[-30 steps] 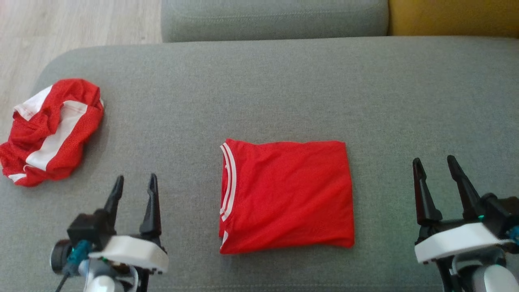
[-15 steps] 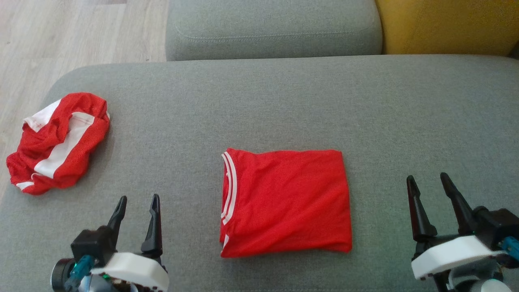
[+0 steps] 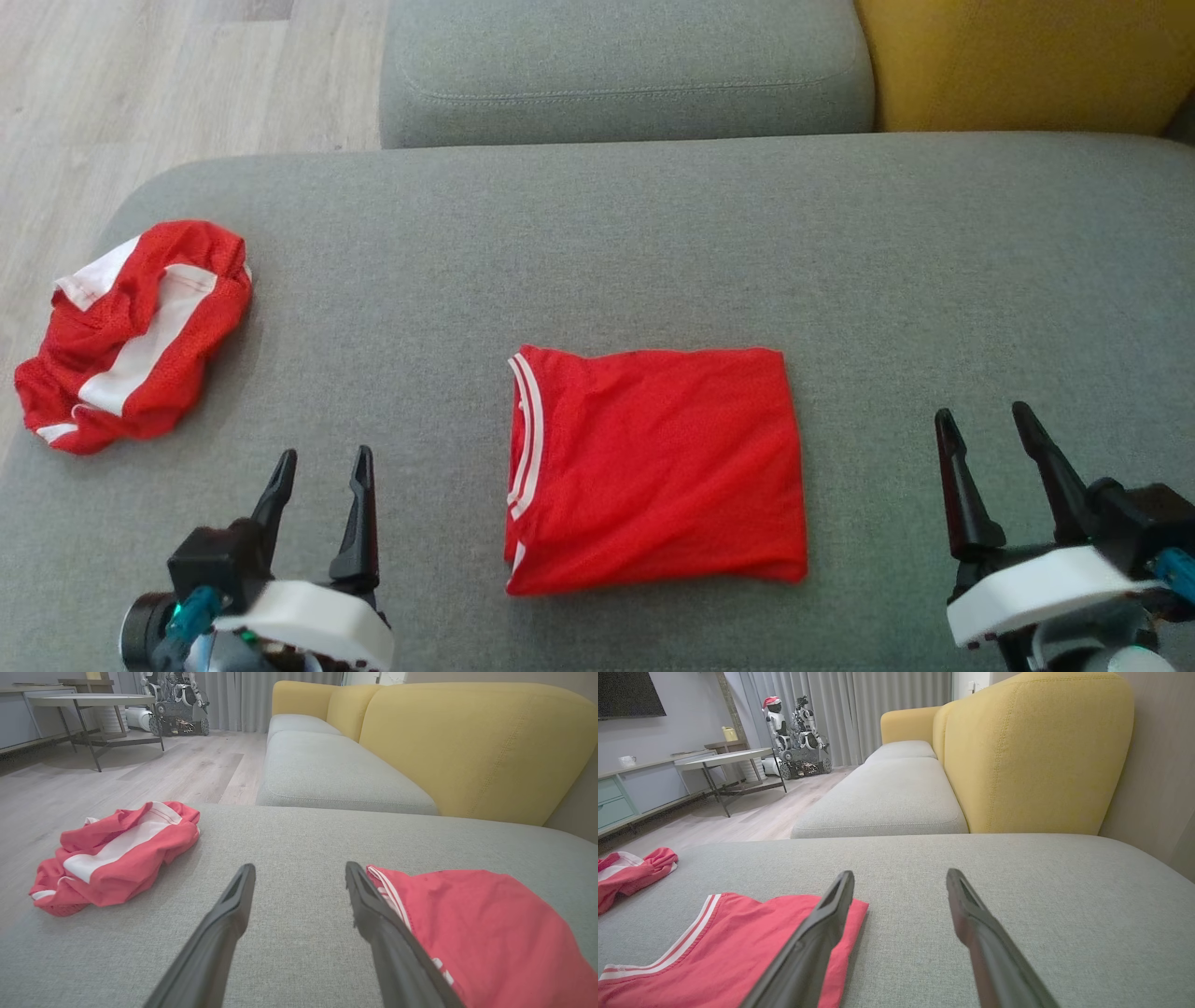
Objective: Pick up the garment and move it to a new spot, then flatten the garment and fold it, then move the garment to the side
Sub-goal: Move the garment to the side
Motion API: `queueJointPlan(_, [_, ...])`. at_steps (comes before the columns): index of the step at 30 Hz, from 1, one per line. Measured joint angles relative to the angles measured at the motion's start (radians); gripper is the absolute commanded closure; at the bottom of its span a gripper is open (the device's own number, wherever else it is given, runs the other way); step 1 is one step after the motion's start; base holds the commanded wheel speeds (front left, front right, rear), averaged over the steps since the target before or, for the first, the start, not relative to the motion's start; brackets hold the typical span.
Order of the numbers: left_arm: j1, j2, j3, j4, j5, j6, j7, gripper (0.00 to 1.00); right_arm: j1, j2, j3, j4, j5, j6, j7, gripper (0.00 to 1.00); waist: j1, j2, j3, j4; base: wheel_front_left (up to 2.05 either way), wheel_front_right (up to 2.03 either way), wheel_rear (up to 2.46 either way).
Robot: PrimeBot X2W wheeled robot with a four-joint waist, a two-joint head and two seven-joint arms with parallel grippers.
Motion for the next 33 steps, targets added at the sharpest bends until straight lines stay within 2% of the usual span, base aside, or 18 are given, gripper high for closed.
queueJointPlan(23, [-0.003, 0.010, -0.010, 0.025, -0.016, -0.002, -0.015, 0.00, 0.000, 0.011, -0.004, 0.010, 0.000, 0.000, 0.008, 0.00, 0.0000, 0.0000, 0.008, 0.009, 0.00, 0.00, 0.00])
queueJointPlan(27, [-0.021, 0.009, -0.015, 0.025, -0.016, -0.001, -0.020, 0.00, -0.002, 0.012, -0.004, 0.049, 0.000, 0.000, 0.017, 0.00, 0.0000, -0.0001, 0.024, 0.026, 0.00, 0.00, 0.00])
queueJointPlan(33, [-0.093, 0.005, -0.029, 0.024, -0.016, -0.008, -0.031, 0.00, -0.050, 0.010, 0.015, 0.183, 0.009, 0.000, 0.027, 0.00, 0.0000, -0.0001, 0.067, 0.066, 0.00, 0.00, 0.00])
